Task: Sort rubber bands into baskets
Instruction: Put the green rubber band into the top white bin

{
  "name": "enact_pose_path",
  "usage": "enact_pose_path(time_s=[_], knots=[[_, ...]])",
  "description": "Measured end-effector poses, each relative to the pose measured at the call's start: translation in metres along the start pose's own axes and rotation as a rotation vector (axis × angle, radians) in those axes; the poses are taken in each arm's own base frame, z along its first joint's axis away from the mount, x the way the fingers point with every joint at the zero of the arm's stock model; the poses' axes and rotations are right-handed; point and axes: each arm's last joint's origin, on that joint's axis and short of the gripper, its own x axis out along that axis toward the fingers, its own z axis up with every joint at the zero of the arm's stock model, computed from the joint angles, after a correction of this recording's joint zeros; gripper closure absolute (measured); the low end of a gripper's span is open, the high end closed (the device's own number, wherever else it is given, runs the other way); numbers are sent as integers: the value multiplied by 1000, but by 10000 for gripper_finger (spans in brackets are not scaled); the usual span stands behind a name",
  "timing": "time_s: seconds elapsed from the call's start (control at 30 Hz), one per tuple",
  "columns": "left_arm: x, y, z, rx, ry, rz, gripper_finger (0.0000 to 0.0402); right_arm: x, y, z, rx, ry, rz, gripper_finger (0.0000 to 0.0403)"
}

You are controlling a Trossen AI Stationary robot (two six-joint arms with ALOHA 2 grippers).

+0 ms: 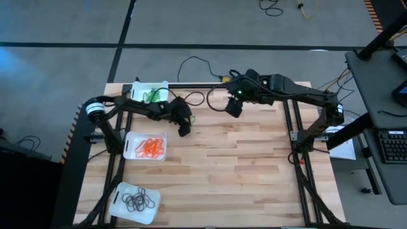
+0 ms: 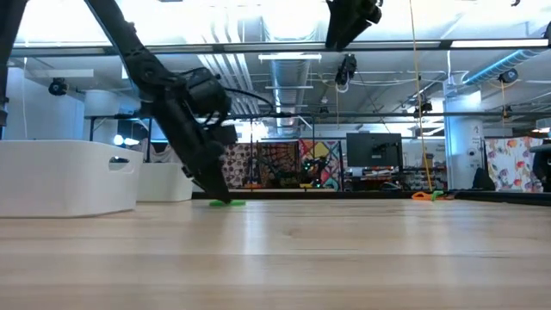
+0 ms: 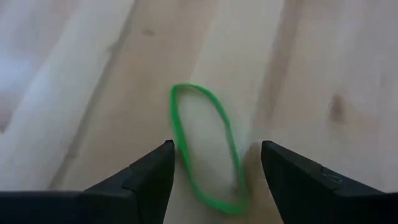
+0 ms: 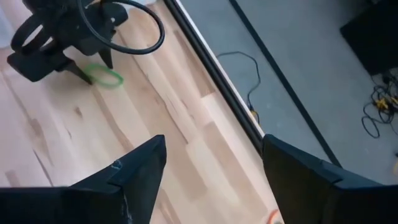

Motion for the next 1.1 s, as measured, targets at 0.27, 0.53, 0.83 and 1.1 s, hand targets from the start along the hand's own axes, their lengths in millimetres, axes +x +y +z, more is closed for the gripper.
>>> enact_pose_path(time_s=[0.27, 0.53, 0.83, 1.1], knots=[[18, 3, 9, -10, 94, 57, 220, 7, 2, -8, -16, 46, -7, 160], [19, 6, 9, -141, 136, 113, 341, 14, 4, -20, -34, 140, -34, 168], [-2, 7, 12, -174, 164, 78, 399, 19, 5, -25, -53, 167, -61, 170], [-84, 41, 47, -166, 174, 266, 401, 20, 1, -31, -70, 184, -143, 172]])
